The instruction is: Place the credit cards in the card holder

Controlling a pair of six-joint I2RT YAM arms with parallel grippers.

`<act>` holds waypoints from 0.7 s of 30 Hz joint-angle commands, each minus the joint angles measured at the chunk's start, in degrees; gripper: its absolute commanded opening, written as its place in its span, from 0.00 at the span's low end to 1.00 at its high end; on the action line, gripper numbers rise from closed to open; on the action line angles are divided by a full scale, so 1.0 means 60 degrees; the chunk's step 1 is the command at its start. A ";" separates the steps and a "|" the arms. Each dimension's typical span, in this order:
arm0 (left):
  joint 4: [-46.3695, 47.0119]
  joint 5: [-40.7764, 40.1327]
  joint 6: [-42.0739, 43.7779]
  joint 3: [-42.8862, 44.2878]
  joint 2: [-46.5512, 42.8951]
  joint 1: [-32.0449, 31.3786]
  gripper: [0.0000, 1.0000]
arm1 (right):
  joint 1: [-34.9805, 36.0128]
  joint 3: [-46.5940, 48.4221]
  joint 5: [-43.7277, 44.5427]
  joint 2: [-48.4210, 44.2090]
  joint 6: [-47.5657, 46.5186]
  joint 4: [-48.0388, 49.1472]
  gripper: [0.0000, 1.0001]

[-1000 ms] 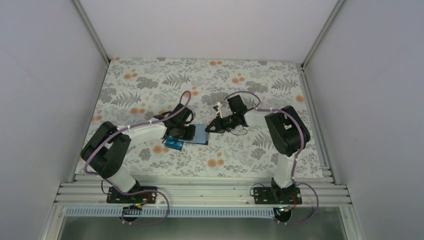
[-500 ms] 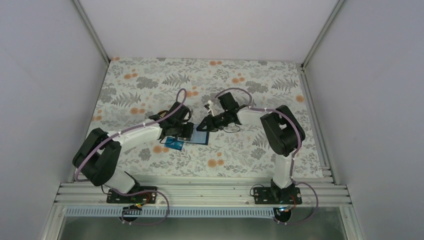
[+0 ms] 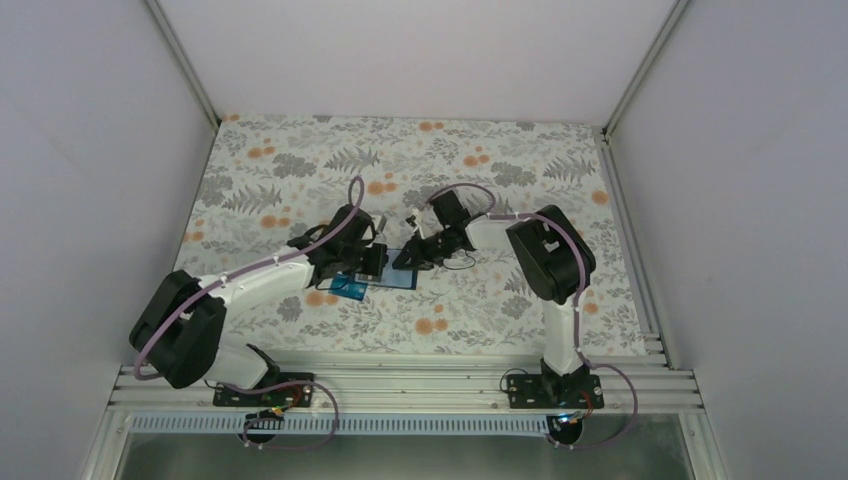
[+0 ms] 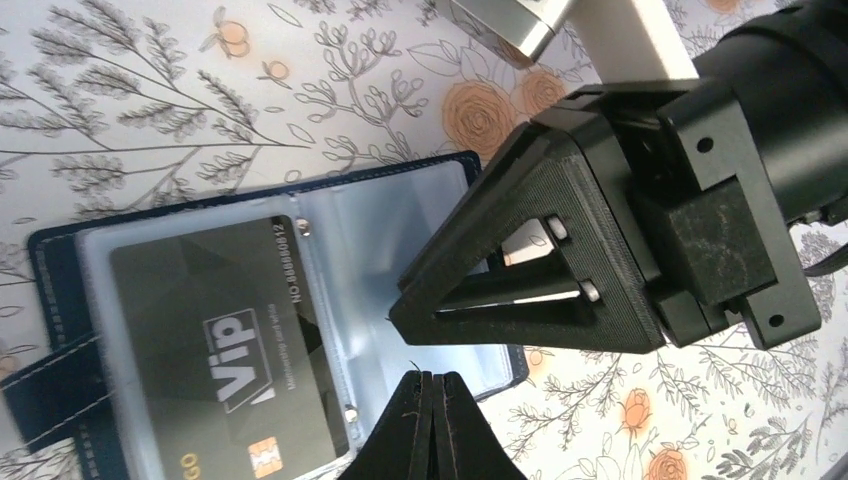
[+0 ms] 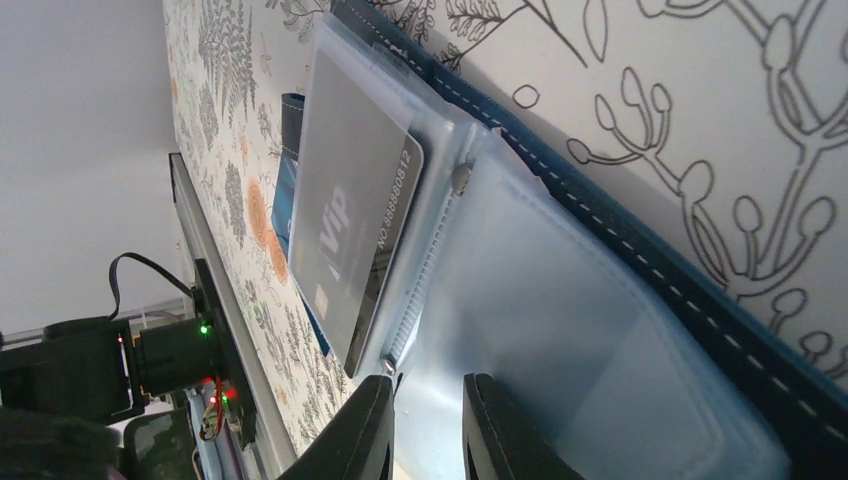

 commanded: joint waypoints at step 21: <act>0.1526 0.0827 -0.0281 -0.0248 0.1966 -0.0002 0.02 | -0.0059 -0.0147 0.0942 -0.1533 0.0014 -0.0710 0.18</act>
